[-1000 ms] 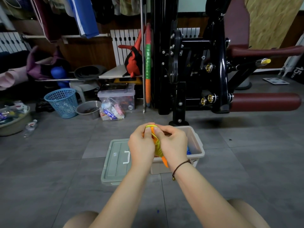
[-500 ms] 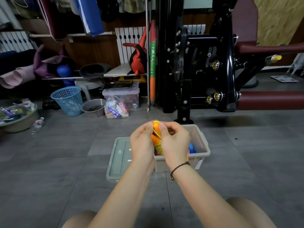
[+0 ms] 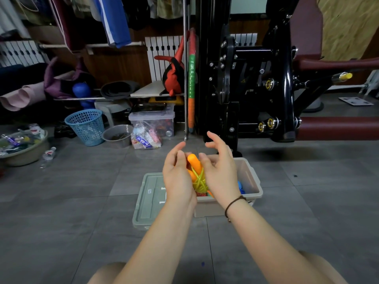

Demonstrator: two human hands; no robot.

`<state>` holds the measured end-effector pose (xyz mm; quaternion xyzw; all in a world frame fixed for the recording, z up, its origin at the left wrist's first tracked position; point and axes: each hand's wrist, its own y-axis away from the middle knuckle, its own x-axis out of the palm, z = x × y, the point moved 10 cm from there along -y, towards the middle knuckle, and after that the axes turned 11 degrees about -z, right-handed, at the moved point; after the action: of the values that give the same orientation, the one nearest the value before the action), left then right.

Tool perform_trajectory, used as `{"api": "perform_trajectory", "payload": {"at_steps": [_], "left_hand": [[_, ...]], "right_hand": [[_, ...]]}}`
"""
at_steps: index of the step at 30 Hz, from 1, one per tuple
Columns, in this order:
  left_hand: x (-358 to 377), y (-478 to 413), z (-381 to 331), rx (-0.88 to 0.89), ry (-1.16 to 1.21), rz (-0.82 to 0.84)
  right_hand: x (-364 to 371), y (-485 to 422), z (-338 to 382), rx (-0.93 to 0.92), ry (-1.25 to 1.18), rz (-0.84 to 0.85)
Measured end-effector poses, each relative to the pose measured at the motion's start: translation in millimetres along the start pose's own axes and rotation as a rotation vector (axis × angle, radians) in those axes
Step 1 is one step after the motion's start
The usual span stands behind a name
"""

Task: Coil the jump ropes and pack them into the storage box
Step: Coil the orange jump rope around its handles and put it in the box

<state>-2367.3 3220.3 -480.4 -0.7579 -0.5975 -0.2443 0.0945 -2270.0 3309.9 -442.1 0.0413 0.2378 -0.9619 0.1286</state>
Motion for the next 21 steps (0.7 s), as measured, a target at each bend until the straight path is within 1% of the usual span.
{"api": "perform_trajectory", "payload": {"at_steps": [2,3,4,5,6,7,8,9,10,11,13,14,15,16,17,20,21], "left_hand": [[-4,-7,-10,0.062,0.010,-0.020],[-5,-12,-15,0.090,0.033,-0.013],[-6,-15,-19,0.101,0.071,0.008],[-4,-17,-21,0.094,0.121,0.041],[-3,-15,-22,0.079,0.157,0.077],[-2,-12,-22,0.076,0.157,0.110],[-1,-7,-23,0.092,0.114,0.133],[0,-2,-25,0.138,0.028,0.149],[0,2,-32,0.231,-0.093,0.158],[1,7,-42,0.363,-0.218,0.173],[7,21,-65,0.725,-0.452,0.232],[13,29,-68,0.893,-0.597,0.269],[17,33,-63,1.001,-0.747,0.302],[18,34,-56,1.046,-0.871,0.313],[17,31,-49,1.048,-0.961,0.297],[7,21,-47,1.078,-1.194,0.139],[3,15,-46,1.032,-1.259,0.111]], "right_hand": [[-8,-3,-5,0.001,0.145,0.031],[-12,-3,-18,0.099,0.197,0.061],[-14,3,-38,0.314,0.188,0.116],[-12,18,-61,0.629,0.103,0.178],[-5,42,-76,0.932,-0.032,0.242],[1,61,-81,1.124,-0.155,0.282],[4,70,-81,1.216,-0.241,0.283],[3,72,-83,1.251,-0.298,0.231],[-2,70,-82,1.259,-0.331,0.170],[-8,66,-85,1.251,-0.345,0.114],[-22,53,-88,1.181,-0.310,0.032],[-28,47,-89,1.138,-0.272,0.019],[-31,42,-89,1.091,-0.230,0.024],[-33,38,-87,1.030,-0.181,0.039],[-35,33,-86,0.951,-0.127,0.052],[-37,21,-74,0.754,-0.031,0.064],[-39,20,-71,0.723,-0.020,0.060]]}}
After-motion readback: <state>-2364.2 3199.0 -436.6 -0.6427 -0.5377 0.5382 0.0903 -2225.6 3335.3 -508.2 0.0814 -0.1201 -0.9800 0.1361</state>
